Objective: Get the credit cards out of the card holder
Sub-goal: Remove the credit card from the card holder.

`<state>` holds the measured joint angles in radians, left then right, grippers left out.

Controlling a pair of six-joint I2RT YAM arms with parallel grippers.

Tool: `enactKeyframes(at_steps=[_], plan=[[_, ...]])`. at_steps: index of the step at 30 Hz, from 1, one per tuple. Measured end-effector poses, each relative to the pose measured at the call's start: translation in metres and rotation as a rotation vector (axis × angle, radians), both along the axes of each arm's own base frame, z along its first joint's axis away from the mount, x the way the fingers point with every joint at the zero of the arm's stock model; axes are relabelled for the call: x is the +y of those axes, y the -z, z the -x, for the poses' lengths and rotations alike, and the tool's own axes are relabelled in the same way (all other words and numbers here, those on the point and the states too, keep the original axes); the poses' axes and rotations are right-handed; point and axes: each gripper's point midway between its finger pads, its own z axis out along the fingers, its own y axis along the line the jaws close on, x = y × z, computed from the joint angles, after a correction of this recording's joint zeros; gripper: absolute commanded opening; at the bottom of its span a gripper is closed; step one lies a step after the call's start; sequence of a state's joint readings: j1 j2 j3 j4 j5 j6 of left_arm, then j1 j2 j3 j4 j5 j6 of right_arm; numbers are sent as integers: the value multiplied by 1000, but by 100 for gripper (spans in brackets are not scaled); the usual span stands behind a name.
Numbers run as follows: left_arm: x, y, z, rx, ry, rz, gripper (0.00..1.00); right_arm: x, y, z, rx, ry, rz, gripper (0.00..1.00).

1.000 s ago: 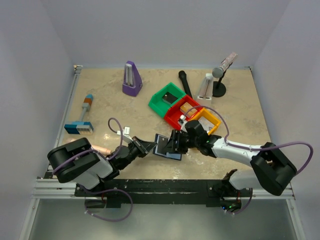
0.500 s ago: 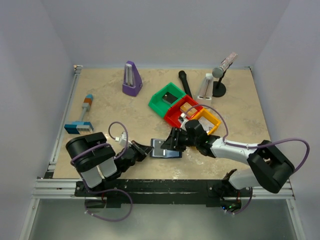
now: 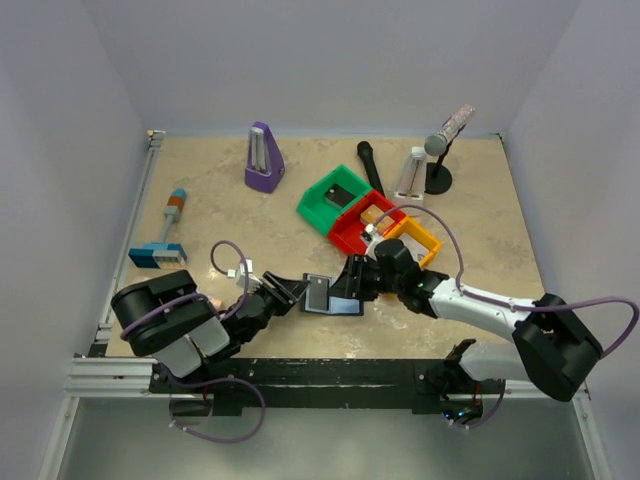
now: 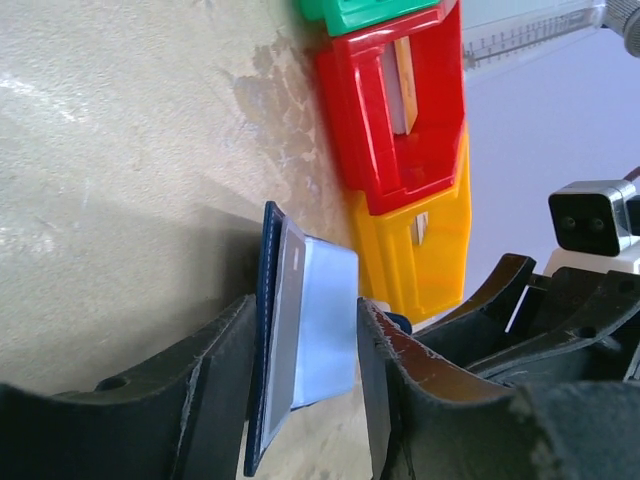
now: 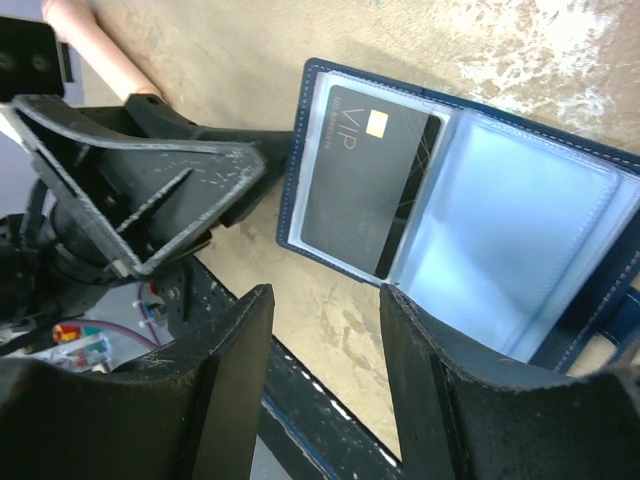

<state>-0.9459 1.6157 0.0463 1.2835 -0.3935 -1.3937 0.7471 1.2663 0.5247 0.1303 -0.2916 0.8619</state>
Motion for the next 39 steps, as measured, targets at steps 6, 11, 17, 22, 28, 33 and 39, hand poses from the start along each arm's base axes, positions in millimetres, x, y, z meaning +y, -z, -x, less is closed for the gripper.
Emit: enactKeyframes(at_steps=[6,11,17,22,28,33,39], plan=[[-4,-34,-1,-95,23,44,58,-10,-18,-2,-74,-10,44,52],[3,-75,6,-169,33,72,60,-15,-50,-10,-179,-10,58,52],[29,-58,13,-138,0,-115,65,-24,-48,-9,-203,-19,124,51],[44,-38,12,-43,-18,-414,87,-32,-49,-7,-255,-37,255,51],[73,-45,1,35,-137,-642,97,-49,-65,-29,-372,72,480,71],[75,-71,0,-136,-91,-523,92,-60,-50,-28,-316,97,502,72],[65,-72,-3,-223,31,-454,90,-32,-39,-12,-242,2,340,75]])
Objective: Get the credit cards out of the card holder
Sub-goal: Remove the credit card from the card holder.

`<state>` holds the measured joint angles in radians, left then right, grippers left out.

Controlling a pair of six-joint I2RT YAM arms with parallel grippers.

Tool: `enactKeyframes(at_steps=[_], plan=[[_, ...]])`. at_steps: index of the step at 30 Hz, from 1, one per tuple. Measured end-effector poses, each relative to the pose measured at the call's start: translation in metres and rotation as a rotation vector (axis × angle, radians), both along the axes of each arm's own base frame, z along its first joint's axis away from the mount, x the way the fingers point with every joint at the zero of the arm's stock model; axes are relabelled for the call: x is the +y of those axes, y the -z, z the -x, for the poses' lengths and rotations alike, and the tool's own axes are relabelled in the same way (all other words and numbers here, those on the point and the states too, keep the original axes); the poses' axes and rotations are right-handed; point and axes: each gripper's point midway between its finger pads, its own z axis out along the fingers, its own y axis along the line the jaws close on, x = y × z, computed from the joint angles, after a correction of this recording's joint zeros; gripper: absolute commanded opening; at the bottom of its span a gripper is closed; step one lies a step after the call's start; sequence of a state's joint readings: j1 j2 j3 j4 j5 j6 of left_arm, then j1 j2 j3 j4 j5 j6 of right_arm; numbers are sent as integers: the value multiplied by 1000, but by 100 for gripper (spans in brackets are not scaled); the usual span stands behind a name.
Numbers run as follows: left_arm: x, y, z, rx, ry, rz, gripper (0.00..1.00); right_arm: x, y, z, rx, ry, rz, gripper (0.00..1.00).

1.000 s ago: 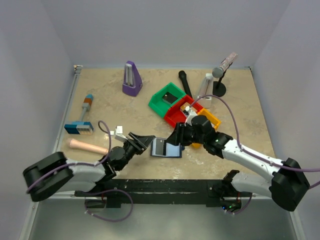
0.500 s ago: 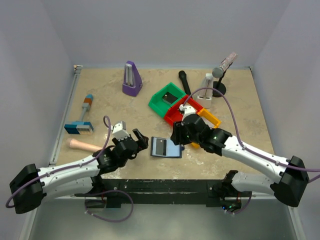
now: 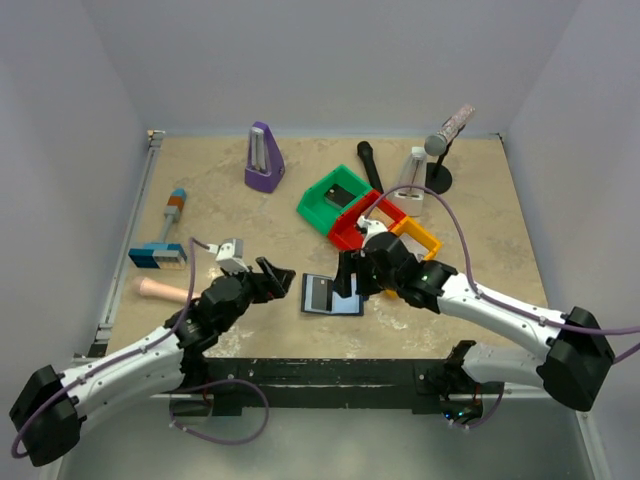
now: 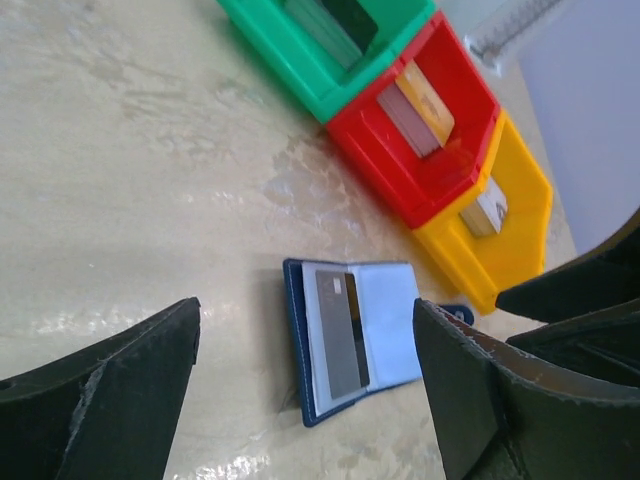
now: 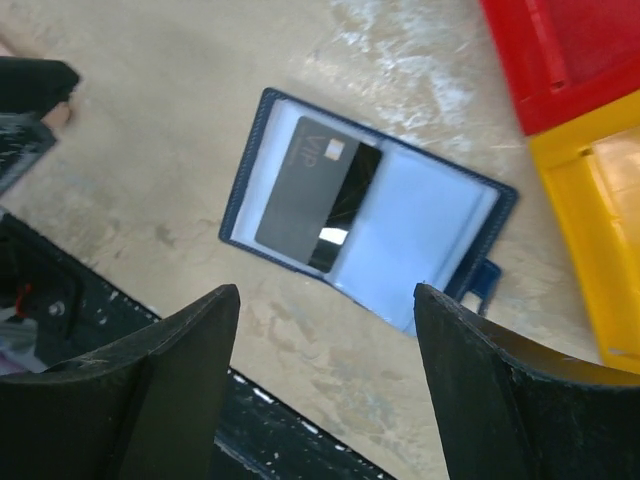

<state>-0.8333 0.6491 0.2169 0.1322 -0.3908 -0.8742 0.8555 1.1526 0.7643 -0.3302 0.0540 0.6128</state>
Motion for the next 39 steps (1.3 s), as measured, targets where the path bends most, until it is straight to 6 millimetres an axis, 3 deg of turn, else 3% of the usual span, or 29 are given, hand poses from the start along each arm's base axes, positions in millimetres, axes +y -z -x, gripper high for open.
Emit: enactKeyframes(at_steps=[5,12,20,27,30,35,39], plan=[[-29,30,10,102,163,-56,85,21,13,9,73,-40,-88,71],[-47,70,23,224,272,-94,83,34,45,19,185,-37,-145,69],[-59,77,23,231,315,-70,77,39,50,15,205,-18,-193,66],[-64,88,23,252,317,-40,48,26,80,10,271,56,-198,64],[-64,91,23,260,309,-34,40,31,82,7,280,59,-225,64],[-60,96,22,263,289,-36,35,36,80,4,278,58,-252,63],[-52,99,22,262,261,-48,38,36,76,4,270,56,-258,63]])
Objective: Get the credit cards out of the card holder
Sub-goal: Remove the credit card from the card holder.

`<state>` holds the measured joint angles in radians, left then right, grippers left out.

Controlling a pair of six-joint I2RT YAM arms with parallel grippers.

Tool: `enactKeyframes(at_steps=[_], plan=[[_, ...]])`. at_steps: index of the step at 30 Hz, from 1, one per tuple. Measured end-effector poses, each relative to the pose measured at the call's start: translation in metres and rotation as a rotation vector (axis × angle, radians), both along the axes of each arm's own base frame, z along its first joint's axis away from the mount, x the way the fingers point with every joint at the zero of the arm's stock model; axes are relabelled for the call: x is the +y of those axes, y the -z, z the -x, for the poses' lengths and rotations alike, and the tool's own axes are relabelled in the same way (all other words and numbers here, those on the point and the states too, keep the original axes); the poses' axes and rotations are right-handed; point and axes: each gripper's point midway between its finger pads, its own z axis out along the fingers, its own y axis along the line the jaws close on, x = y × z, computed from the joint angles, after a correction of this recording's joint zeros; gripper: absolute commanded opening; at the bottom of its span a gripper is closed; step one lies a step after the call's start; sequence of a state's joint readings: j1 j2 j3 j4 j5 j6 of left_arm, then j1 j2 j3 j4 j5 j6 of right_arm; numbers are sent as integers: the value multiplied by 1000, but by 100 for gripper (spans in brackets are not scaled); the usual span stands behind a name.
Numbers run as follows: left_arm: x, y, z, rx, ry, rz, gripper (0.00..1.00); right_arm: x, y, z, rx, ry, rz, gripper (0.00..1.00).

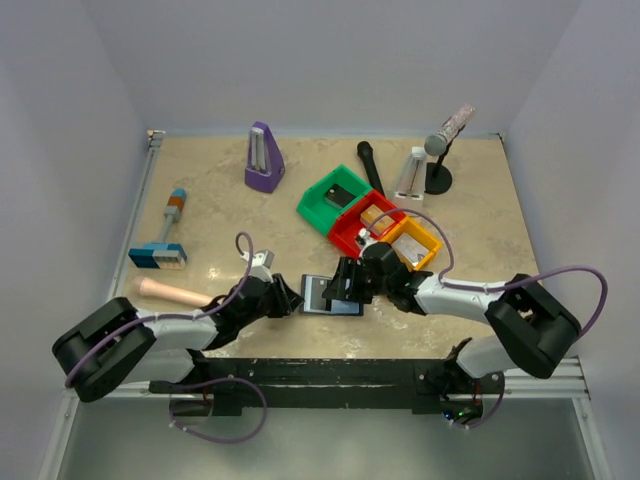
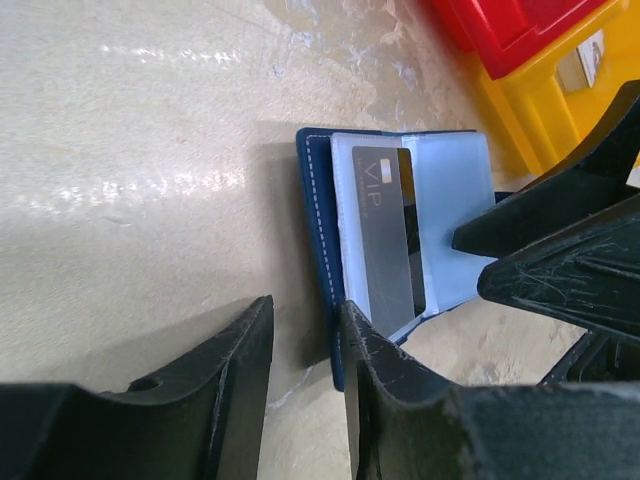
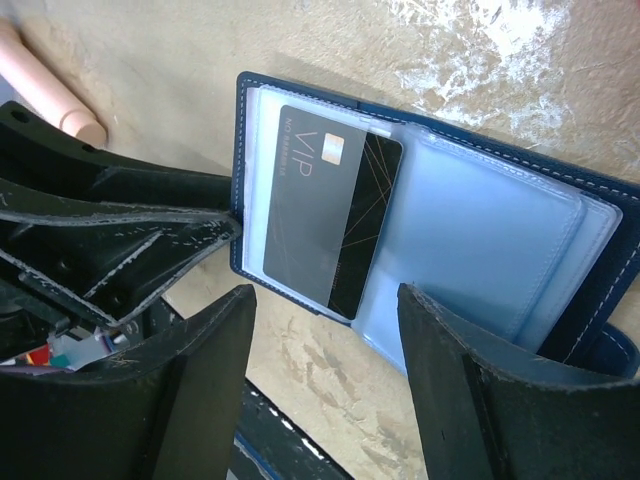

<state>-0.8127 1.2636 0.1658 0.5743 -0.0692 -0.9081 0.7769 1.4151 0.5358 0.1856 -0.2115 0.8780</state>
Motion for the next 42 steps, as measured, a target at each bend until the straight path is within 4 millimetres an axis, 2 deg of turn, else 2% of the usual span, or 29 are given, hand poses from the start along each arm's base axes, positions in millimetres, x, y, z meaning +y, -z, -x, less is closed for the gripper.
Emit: enactKeyframes(at_steps=[3,6,10,12,14,21,27,31,42], plan=[[9,-10,-1,-30,-31,4,39,-1,-5,0,-14,0,-6,63],[12,-34,-6,-94,-53,40,39,-1,-10,-1,-28,2,-11,63],[7,-59,-9,-159,-38,80,27,-2,-14,-1,-38,0,-13,62],[1,-63,-10,-161,-11,86,16,-2,-14,-1,-38,-2,-11,60],[-7,-59,-9,-147,20,80,8,-3,-13,0,-35,-4,-6,59],[-21,-27,-1,-65,83,72,5,-2,-11,3,-21,-18,-9,58],[-28,-27,1,-65,111,104,0,-1,-6,5,-3,-26,0,57],[-26,-25,0,-50,92,101,0,0,-6,5,-2,-28,0,57],[-7,2,-2,11,-14,1,0,6,-11,0,-7,-33,-12,57]])
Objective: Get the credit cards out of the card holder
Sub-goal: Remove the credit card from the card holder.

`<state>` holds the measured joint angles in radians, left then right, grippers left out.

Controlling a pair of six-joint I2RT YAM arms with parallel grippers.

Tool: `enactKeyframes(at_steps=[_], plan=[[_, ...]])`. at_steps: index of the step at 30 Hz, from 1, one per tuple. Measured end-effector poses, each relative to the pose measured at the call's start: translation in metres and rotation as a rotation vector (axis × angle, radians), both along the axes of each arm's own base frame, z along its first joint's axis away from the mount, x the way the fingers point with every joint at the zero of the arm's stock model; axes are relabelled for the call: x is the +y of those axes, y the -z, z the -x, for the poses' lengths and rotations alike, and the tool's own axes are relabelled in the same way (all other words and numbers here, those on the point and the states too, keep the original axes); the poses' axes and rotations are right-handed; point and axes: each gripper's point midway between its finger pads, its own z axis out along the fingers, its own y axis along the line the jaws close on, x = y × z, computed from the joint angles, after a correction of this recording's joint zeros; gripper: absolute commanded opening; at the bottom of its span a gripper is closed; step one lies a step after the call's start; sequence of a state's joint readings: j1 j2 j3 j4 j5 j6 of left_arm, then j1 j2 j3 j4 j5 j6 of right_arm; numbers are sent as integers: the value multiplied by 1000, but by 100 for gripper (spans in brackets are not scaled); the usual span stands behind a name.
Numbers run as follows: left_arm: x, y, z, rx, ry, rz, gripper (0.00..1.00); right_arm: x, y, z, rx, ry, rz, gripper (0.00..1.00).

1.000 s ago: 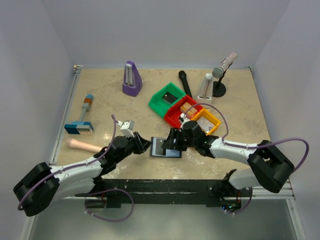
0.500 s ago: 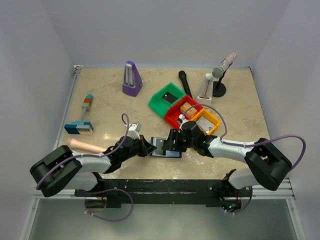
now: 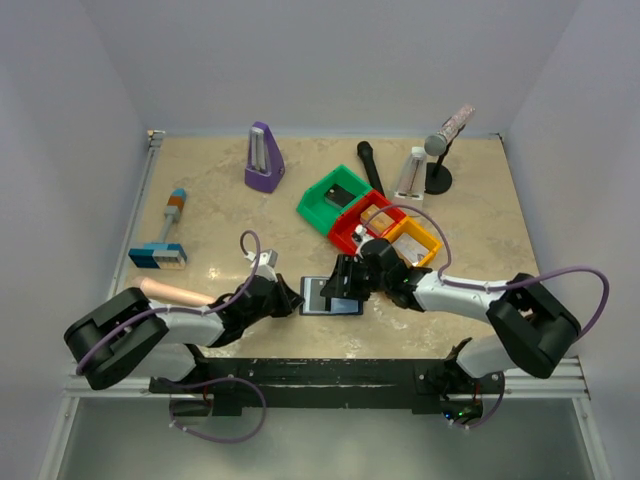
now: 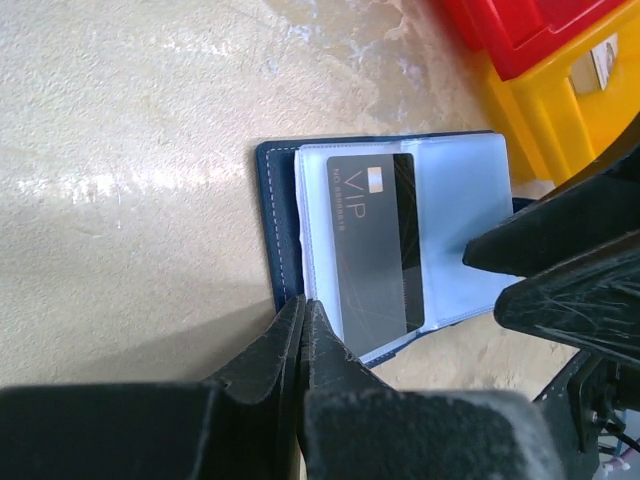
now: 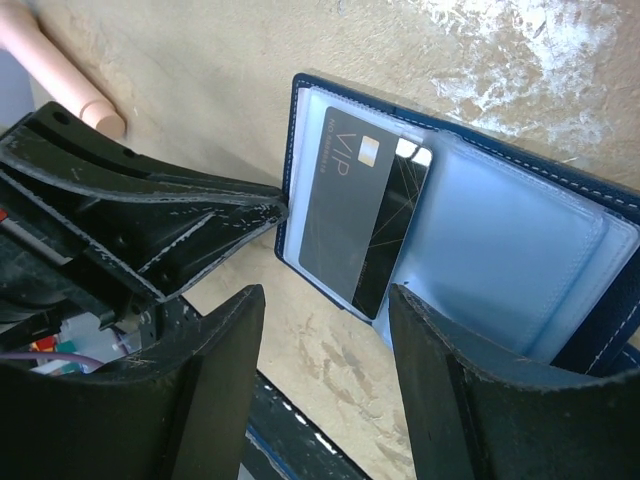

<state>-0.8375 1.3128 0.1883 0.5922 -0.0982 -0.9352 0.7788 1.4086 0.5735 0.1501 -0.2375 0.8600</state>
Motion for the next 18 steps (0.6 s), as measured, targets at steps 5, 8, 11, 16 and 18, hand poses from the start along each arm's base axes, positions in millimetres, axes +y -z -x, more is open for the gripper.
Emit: enactKeyframes(at_steps=[5,8,11,16,18], plan=[[0,4,-1,10,-26,-1,0,4,-2,-2,0,-4,-3,57],[-1,4,-2,13,-39,7,0,7,0,-2,10,-12,-3,57],[-1,4,-3,14,-50,13,0,10,5,-1,25,-17,8,57],[-1,4,-3,18,-68,24,0,9,16,0,51,-9,30,58],[-1,4,-3,17,-73,26,0,8,16,-1,50,-6,32,58]])
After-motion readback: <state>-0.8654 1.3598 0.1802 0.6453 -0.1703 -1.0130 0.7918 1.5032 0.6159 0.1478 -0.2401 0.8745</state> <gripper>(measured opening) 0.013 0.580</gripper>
